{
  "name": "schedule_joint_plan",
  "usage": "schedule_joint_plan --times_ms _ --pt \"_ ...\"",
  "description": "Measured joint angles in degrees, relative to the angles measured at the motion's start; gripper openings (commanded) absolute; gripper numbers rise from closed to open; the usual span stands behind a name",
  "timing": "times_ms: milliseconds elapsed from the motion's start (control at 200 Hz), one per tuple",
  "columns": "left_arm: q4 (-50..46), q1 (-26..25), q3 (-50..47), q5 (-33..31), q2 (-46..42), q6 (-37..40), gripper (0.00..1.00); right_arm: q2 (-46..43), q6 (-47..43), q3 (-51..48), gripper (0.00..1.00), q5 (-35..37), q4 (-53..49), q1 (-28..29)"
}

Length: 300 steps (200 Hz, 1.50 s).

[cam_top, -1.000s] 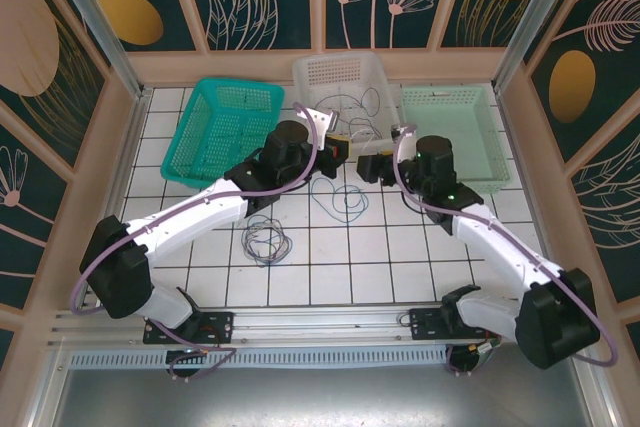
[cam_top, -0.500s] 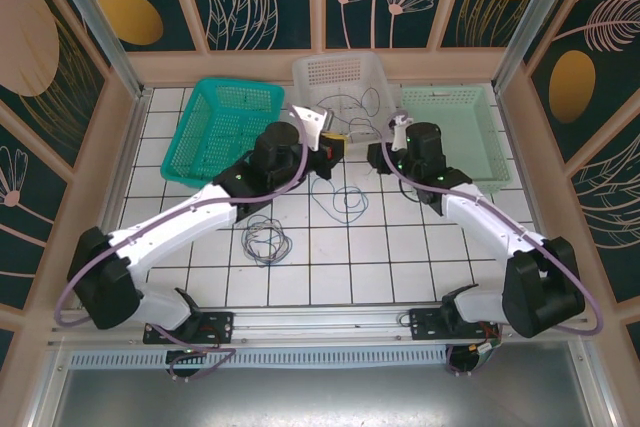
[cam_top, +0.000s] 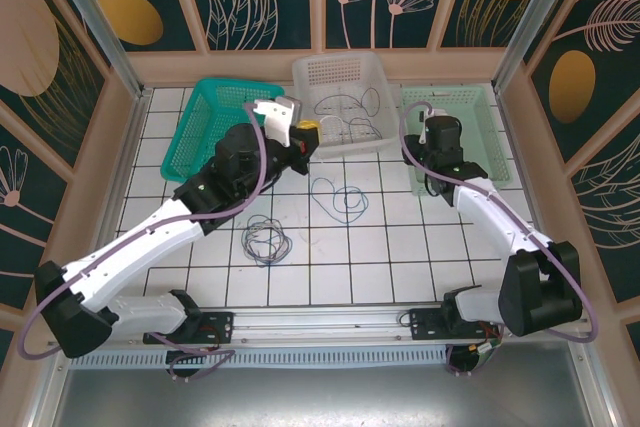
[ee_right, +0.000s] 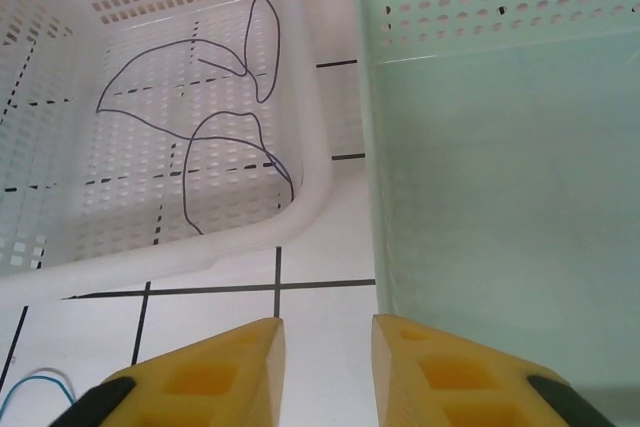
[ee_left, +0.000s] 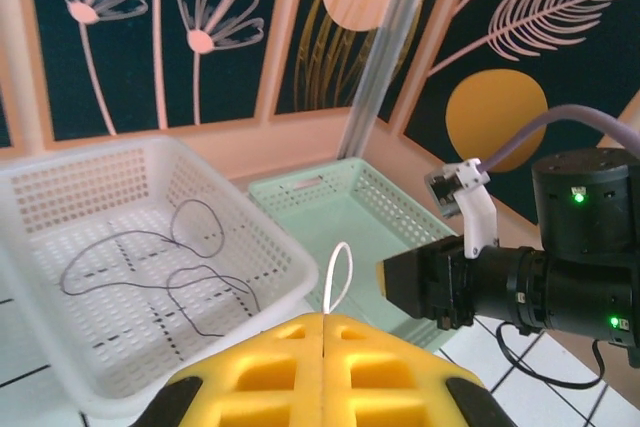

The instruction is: Untangle the cables

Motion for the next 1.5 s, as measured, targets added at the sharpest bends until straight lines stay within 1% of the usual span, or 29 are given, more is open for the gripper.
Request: schedule_joint_plan --times_ms 180,335,626,836,966,1046,1226,1396,1431,1481,1501 --pt "-1.4 0.0 0.8 -5.7 -2.2 1.8 0.01 -1.6 1.2 -1.0 0.39 -3.9 0.7 0.3" --pt "-2.5 1.1 2.4 -11.4 -2.1 4.2 0.02 -3.5 2.1 -3.3 0.45 -7.0 2.2 2.9" --pt "-3.3 11.8 6.6 -16.1 -0.2 7.5 0.03 -3.7 3.0 -7.9 0.51 -10.3 3.8 7.7" --pt "-5.2 15.0 10.3 -17.6 1.3 9.9 0.05 -2.7 3.6 -8.8 0.54 -12.7 5.5 9.6" --pt "-5.7 16.8 11.6 -22.2 1.6 12.1 0.05 0.3 3.6 -9.6 0.59 -14.3 6.0 10.8" --pt "-5.9 19.5 11.4 -24.2 2.3 12.9 0.05 1.9 3.6 -10.1 0.59 -14.6 5.9 11.9" --pt "-5.8 26.4 6.2 -24.1 6.0 12.4 0.05 2.8 3.6 -10.4 0.60 -15.1 5.7 13.8" --pt "-6.1 29.1 1.6 -22.9 11.9 11.1 0.05 2.8 3.6 -10.4 0.60 -15.1 5.4 14.5" --pt "-6.3 29.6 0.8 -22.5 12.7 10.6 0.08 2.8 3.6 -10.4 0.60 -14.9 5.2 14.7" --pt "-6.6 30.4 -0.1 -21.7 13.4 9.9 0.16 2.8 3.6 -10.4 0.60 -14.3 4.5 14.8" --pt "-6.6 30.8 -0.4 -21.5 13.6 9.3 0.17 3.0 3.6 -10.4 0.60 -14.0 4.3 14.8"
